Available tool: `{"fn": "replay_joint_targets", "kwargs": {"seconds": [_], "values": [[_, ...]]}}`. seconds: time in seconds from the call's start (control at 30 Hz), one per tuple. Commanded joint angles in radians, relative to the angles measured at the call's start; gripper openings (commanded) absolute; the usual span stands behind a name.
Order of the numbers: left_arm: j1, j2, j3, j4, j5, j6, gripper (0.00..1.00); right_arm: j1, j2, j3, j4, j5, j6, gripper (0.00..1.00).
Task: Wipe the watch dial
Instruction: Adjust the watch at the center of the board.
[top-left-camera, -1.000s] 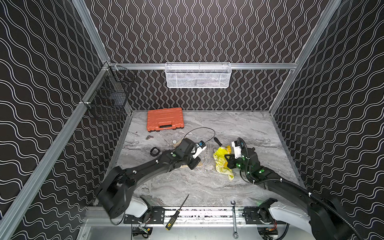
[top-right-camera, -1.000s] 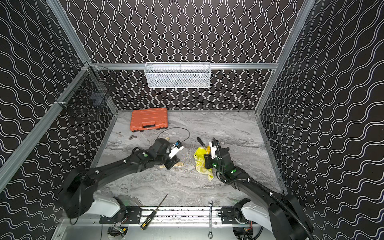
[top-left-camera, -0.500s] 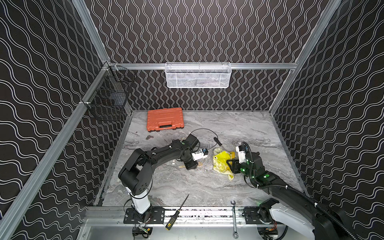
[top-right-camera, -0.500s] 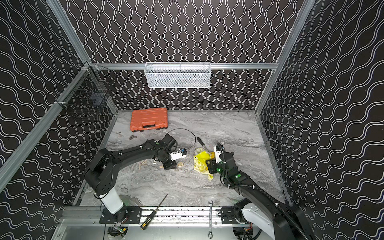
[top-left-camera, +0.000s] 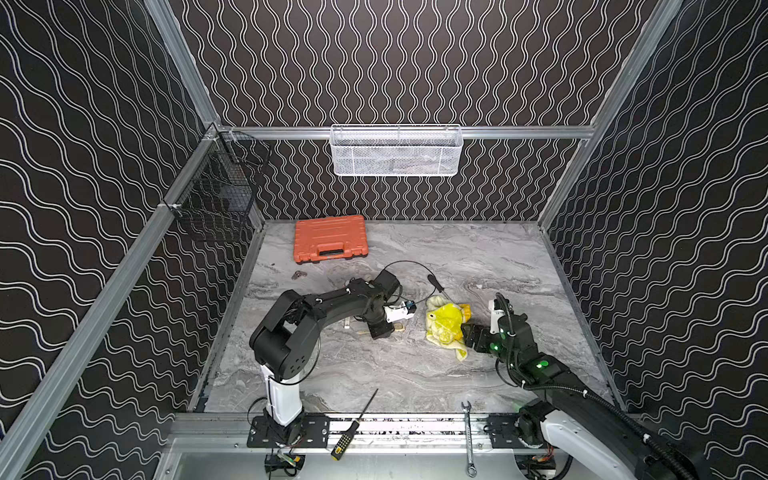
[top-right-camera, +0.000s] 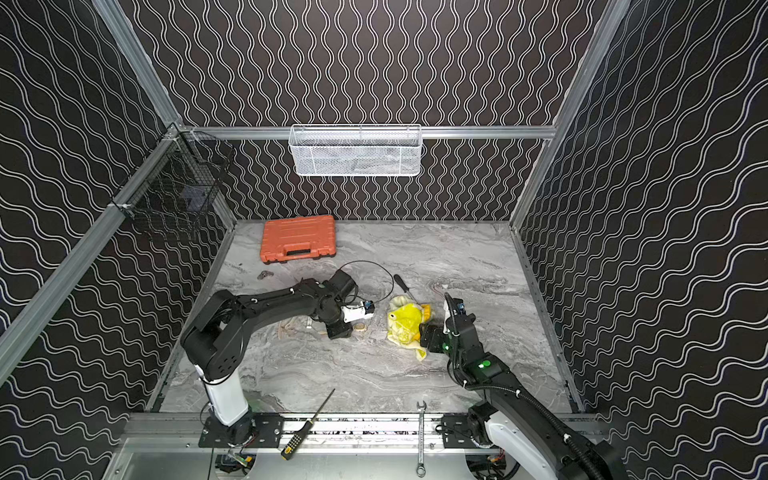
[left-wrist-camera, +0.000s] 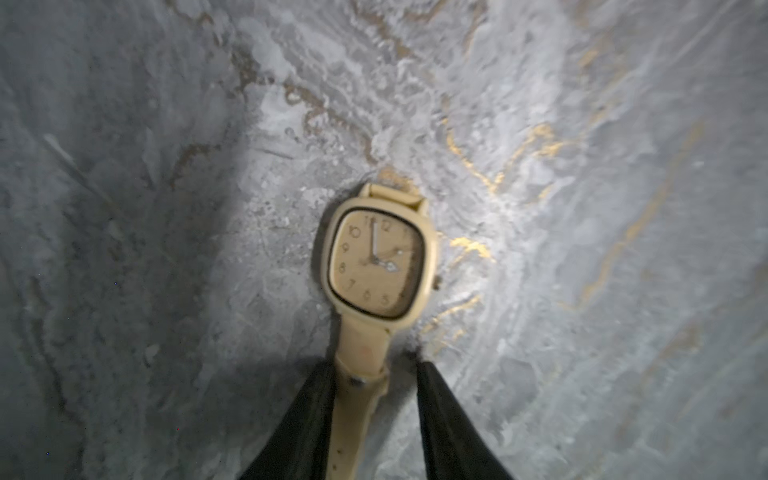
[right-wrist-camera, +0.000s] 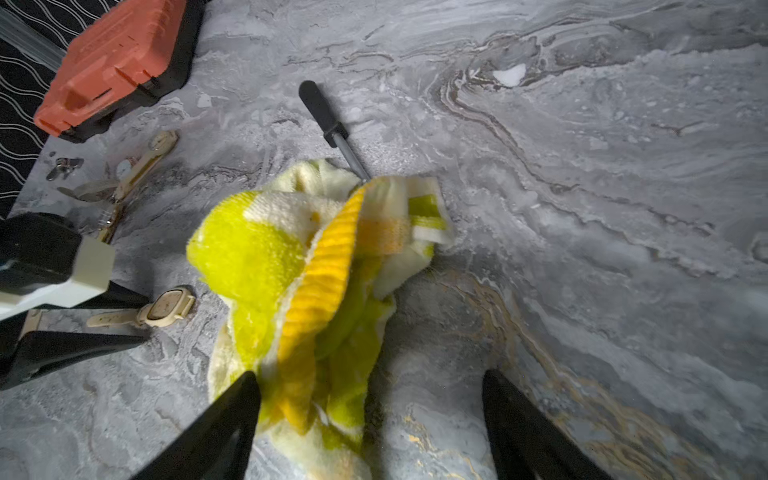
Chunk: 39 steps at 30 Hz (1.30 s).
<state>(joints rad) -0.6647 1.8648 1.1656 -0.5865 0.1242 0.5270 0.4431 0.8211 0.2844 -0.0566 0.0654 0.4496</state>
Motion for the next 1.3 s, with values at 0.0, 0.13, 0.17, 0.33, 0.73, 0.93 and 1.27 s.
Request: {"fn": "replay_joint_targets", "kwargs": {"seconds": [0.0, 0.13, 0.17, 0.33, 0.73, 0.93, 1.27], "values": [[0.002, 0.032, -0.001, -0.04, -0.096, -0.025, 0.37, 0.0, 0.021, -0.001, 0.013, -0.006, 0.015, 0.87], [0.001, 0.054, 0.003, -0.058, -0.107, -0.043, 0.33, -0.001, 0.032, 0.0, 0.017, -0.007, 0.014, 0.87], [0.001, 0.053, 0.003, -0.057, -0.11, -0.05, 0.31, 0.0, 0.031, -0.002, 0.02, -0.009, 0.013, 0.87], [0.002, 0.04, -0.001, -0.045, -0.097, -0.073, 0.23, 0.0, 0.03, -0.007, 0.027, -0.008, 0.014, 0.87], [0.033, 0.021, 0.031, 0.006, -0.156, -0.147, 0.2, 0.0, 0.029, -0.01, 0.022, -0.01, 0.014, 0.87], [0.107, 0.013, 0.036, 0.083, -0.133, -0.214, 0.19, 0.0, 0.032, -0.009, 0.023, -0.019, 0.012, 0.87], [0.256, 0.129, 0.182, 0.085, -0.082, -0.573, 0.19, 0.0, 0.069, 0.004, 0.018, -0.032, 0.009, 0.87]]}}
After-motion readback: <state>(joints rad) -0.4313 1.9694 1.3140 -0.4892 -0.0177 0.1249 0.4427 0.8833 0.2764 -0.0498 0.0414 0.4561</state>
